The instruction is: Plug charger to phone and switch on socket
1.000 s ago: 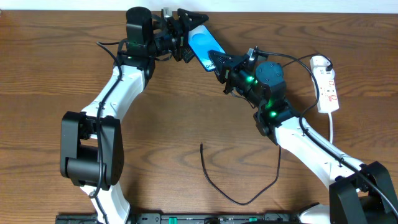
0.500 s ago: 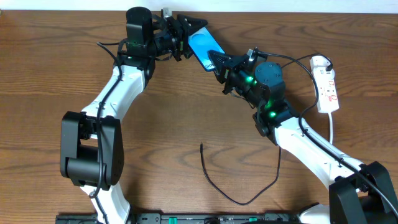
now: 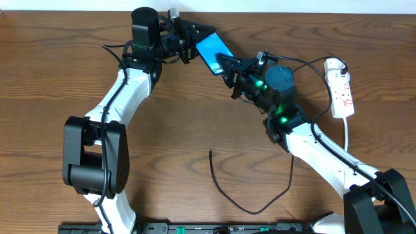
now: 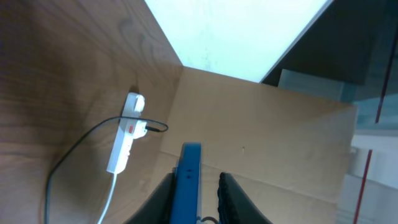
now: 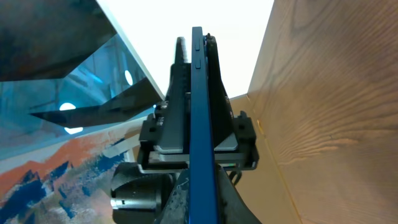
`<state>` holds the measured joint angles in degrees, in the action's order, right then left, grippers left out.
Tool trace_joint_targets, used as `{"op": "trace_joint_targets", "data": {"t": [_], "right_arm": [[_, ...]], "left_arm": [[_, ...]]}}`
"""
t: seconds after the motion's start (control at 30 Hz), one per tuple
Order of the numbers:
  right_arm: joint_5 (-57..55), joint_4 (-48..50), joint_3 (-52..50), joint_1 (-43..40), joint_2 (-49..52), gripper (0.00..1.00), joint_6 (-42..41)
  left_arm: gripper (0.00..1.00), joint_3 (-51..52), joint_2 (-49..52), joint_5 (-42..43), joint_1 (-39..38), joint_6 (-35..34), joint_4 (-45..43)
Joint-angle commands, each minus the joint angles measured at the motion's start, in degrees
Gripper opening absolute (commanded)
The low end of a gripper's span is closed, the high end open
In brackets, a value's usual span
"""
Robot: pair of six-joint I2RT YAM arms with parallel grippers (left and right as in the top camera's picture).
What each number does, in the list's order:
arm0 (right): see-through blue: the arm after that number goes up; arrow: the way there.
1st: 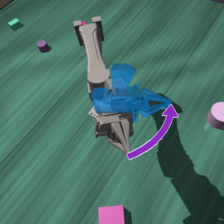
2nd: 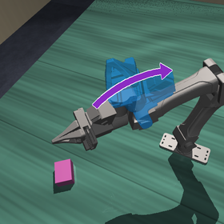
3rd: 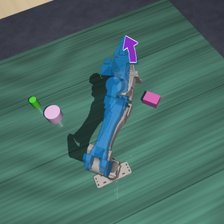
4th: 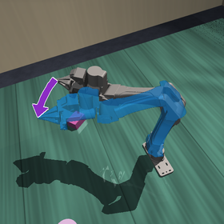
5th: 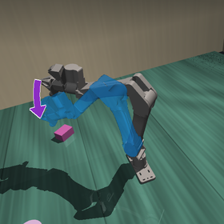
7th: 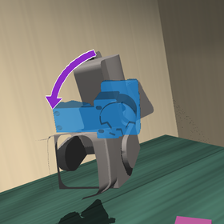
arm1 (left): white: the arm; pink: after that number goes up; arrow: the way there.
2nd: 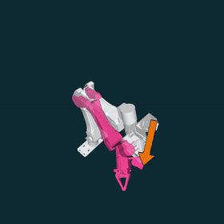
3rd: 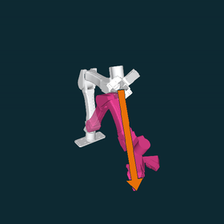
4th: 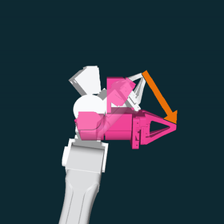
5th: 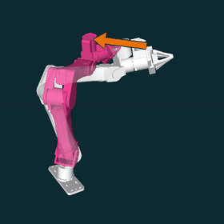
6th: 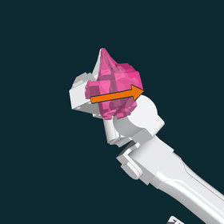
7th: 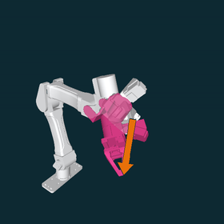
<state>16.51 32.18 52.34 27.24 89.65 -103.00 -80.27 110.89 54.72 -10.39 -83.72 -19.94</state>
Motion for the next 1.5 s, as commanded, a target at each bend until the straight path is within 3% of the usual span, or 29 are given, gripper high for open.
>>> {"op": "trace_joint_targets", "data": {"t": [0.0,0.07,0.57,0.67,0.8,0.93,1.1,1.47], "right_arm": [[-0.1,0.6,0.9,0.6,0.2,0.01,-0.2],[-0.1,0.5,0.9,0.6,0.2,0.01,-0.2],[-0.1,-0.3,0.9,0.6,0.2,0.02,-0.2],[-0.2,-0.7,0.9,0.6,0.2,0.18,-0.2],[-0.5,-0.8,0.9,0.6,0.2,0.54,-0.2],[-0.6,-0.7,0.9,0.6,0.2,0.68,-0.2],[-0.8,-0.9,0.9,0.6,0.2,0.97,-0.2],[-0.8,-3.3,0.9,0.5,0.2,0.99,-0.2]], "left_arm": [[0.11,-0.1,-1.5,0.1,0.2,0.5,-0.5],[0.08,-0.1,-1.5,0.1,0.2,0.5,-0.5],[0.07,-0.1,-1.5,0.1,0.2,0.5,-0.5],[0.07,-0.1,-1.5,0.1,0.2,0.5,-0.5],[0.07,-0.1,-1.5,0.1,0.4,0.5,-0.5],[0.07,-0.1,-1.5,0.1,0.5,0.5,-0.5],[0.07,-0.1,-1.5,0.1,1.0,0.5,-0.5],[0.07,-0.1,-1.5,5.7,9.6,3.6,-0.5]]}}
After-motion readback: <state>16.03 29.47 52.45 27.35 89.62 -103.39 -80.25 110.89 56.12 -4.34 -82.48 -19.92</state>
